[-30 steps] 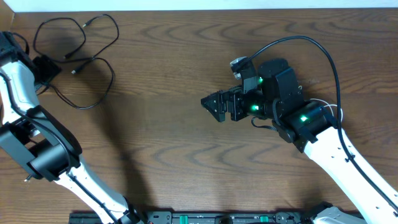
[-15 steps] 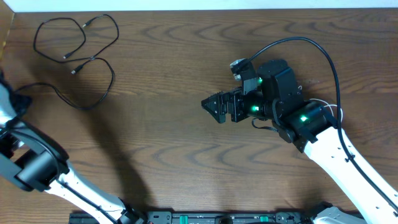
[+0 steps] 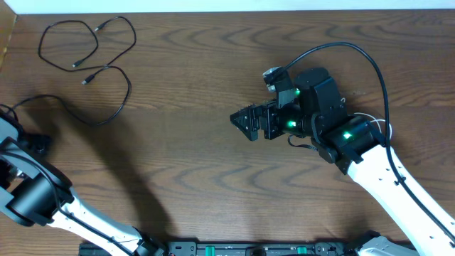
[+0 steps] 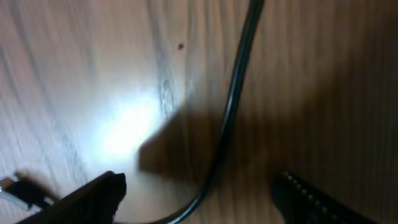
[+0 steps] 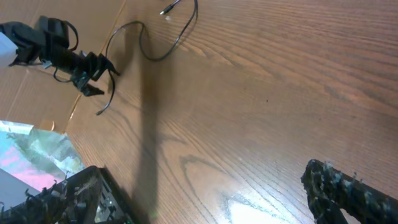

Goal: Untangle cables

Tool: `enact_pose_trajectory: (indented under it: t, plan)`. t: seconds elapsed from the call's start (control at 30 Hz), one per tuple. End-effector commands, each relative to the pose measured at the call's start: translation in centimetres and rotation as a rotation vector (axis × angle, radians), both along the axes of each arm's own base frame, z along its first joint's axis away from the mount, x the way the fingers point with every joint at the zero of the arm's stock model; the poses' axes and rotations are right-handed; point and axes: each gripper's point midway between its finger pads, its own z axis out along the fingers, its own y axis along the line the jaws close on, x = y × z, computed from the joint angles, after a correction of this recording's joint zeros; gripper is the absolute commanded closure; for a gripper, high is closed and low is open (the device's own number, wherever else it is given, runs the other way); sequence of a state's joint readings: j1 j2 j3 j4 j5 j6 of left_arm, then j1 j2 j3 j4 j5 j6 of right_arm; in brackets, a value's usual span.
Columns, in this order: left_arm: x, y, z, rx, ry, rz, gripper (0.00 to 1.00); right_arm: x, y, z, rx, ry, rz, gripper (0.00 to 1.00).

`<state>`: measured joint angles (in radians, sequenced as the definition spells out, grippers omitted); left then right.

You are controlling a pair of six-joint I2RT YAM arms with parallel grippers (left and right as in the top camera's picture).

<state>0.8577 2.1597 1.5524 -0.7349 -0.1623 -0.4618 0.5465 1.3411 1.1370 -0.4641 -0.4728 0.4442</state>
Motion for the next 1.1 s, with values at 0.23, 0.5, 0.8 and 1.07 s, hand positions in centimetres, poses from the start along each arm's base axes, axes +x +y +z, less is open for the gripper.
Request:
enact_pose_trajectory:
  t: [0.23,0.5,0.8,1.07]
  plan:
    - [0.4,-3.0,-3.2,-0.126,-0.073,-0.032,0.55,0.0,0.3,0.2,0.008,-0.005,0.007,0.01]
    - [1.4,-3.9,-3.3,-0.179,-0.134,-0.042,0.59,-0.1,0.3,0.1,0.008,-0.004,0.007,0.01]
    - [1.0,-4.4,-3.9,-0.19,-0.125,-0.04,0.7,-0.1,0.3,0.1,0.008,-0.004,0.007,0.01]
    - [3.0,-6.2,-4.6,-0.272,-0.258,-0.062,0.92,0.1,0.4,0.4,0.015,-0.015,0.007,0.01]
